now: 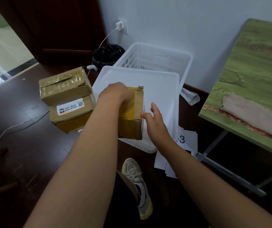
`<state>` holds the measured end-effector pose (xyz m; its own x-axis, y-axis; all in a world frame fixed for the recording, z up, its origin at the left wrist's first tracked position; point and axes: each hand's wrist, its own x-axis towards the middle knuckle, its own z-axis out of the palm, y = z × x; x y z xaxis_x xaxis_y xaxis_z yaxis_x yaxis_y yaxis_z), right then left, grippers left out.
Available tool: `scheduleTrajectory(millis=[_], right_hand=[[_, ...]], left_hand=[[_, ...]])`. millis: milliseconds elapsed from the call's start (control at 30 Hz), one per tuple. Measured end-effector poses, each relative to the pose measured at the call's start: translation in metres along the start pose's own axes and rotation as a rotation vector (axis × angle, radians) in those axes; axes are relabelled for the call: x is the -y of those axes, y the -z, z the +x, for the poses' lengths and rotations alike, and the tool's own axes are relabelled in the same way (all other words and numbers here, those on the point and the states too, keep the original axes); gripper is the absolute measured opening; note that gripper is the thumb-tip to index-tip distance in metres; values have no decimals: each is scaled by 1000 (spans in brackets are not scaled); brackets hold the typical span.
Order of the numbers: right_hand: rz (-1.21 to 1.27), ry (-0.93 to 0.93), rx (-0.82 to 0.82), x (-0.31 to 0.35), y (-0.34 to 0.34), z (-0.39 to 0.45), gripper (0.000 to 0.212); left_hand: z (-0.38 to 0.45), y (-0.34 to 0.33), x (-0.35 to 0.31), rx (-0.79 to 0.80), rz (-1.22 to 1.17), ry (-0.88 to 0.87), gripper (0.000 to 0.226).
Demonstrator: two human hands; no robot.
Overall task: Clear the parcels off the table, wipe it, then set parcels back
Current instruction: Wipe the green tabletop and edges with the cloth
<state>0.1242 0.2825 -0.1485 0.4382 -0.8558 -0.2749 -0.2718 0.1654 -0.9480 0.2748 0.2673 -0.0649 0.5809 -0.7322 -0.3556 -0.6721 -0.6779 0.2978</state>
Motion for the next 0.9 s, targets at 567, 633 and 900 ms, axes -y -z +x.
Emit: scheduleTrajectory(millis=[567,633,900], right_hand=[[-124,221,-64,11,4,-5,54],[-143,321,-113,16,7,-10,45],[-104,631,-281,58,27,-34,15]], left_hand=[[5,0,-5,-173,-47,-78,48],[1,1,-9,-235,-77,-110,49],[-15,7,-46,-315,-606,-342,28]])
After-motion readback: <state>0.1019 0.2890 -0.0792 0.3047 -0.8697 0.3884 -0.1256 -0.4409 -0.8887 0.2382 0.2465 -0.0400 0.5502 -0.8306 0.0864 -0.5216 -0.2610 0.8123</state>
